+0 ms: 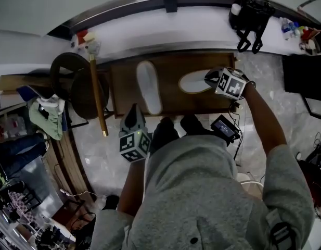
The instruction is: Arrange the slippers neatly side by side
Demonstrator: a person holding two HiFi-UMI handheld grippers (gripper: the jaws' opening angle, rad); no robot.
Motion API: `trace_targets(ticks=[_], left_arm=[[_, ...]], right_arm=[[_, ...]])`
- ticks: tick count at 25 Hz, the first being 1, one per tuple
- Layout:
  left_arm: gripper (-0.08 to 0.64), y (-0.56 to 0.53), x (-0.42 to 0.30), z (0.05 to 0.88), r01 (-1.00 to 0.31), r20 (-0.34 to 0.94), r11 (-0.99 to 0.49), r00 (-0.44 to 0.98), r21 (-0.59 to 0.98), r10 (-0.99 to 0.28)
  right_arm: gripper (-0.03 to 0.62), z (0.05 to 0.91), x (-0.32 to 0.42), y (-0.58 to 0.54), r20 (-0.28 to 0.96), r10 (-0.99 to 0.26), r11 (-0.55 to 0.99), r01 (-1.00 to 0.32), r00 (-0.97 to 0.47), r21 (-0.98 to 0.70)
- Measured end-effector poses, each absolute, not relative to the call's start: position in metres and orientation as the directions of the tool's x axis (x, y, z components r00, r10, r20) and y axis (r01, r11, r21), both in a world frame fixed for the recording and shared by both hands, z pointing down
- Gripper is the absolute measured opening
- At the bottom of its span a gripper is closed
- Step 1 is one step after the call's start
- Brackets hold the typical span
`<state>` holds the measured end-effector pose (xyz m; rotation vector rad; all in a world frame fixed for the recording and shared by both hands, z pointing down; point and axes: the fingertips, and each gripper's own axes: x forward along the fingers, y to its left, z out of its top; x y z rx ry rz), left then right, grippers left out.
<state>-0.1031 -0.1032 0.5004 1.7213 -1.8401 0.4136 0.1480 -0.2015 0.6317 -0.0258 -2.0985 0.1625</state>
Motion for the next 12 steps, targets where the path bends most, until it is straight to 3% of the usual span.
trace_targets(ticks=[4, 12], left_arm=[[0.015, -0.105, -0.112, 0.499, -0.979, 0.600, 0.082, 0.047, 0.186, -0.799], [0.015, -0.108, -0.135, 0.501, -0.977, 0.606, 0.000, 0.133, 0.215, -0.784]], right_arm=[[0.035, 0.623, 0.139, -0.200, 0.852, 0.030, 0.978, -0.160, -0.522, -0.132], [0.035, 0.607, 0.113, -0.206, 0.847, -0.148, 0.843, -0.514, -0.510, -0.162]])
